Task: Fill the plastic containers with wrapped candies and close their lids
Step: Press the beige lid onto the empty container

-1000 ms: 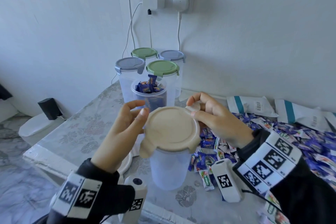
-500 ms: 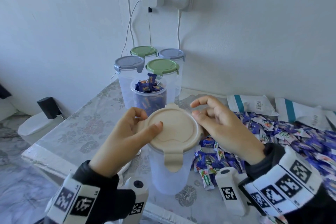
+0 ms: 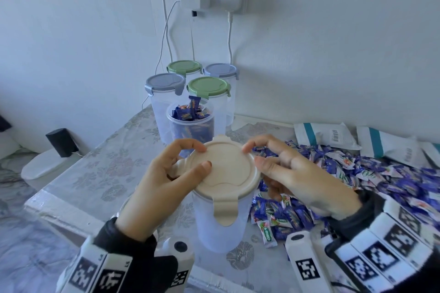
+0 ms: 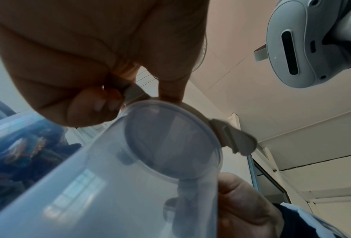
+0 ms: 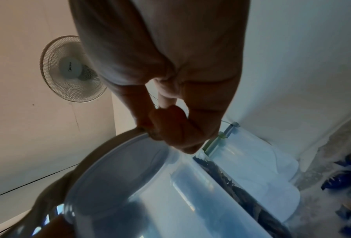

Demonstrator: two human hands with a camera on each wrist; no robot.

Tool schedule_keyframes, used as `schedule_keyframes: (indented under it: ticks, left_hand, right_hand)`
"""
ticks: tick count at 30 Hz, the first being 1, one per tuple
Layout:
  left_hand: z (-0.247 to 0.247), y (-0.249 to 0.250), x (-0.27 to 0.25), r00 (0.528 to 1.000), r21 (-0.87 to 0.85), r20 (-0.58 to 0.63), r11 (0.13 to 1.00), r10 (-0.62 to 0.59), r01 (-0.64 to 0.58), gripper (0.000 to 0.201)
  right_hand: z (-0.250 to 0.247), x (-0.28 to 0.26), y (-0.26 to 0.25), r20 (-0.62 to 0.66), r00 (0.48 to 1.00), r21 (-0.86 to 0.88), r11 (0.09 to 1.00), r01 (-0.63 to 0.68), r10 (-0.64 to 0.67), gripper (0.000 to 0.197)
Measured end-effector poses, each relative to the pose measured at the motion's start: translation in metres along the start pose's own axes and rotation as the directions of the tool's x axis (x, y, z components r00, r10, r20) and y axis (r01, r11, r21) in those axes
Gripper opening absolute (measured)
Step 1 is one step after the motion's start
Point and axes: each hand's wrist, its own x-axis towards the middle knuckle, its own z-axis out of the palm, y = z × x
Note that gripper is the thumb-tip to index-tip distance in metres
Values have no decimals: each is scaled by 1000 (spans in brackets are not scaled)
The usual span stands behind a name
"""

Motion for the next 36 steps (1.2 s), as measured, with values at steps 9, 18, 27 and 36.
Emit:
schedule_keyframes:
  ticks: [9, 18, 27, 36]
  left_hand:
    - [5, -7, -2, 986, 161, -108, 981, 131, -112, 26]
    - [18, -6, -21, 909, 619, 93, 691, 407, -373, 83]
    - [-10, -8, -36, 828, 537, -218, 772, 516, -340, 58]
    - [-46, -106, -53, 805, 566, -579, 775, 132, 281, 70]
  right_hand:
    - [-3, 1, -1, -76, 991, -121, 988, 101, -111, 5]
    - [7, -6, 6, -150, 904, -328, 883, 335, -399, 12]
    - [22, -9, 22, -219, 850, -355, 851, 387, -479, 37]
    - [48, -12, 59, -240, 894, -157, 924, 350, -379, 64]
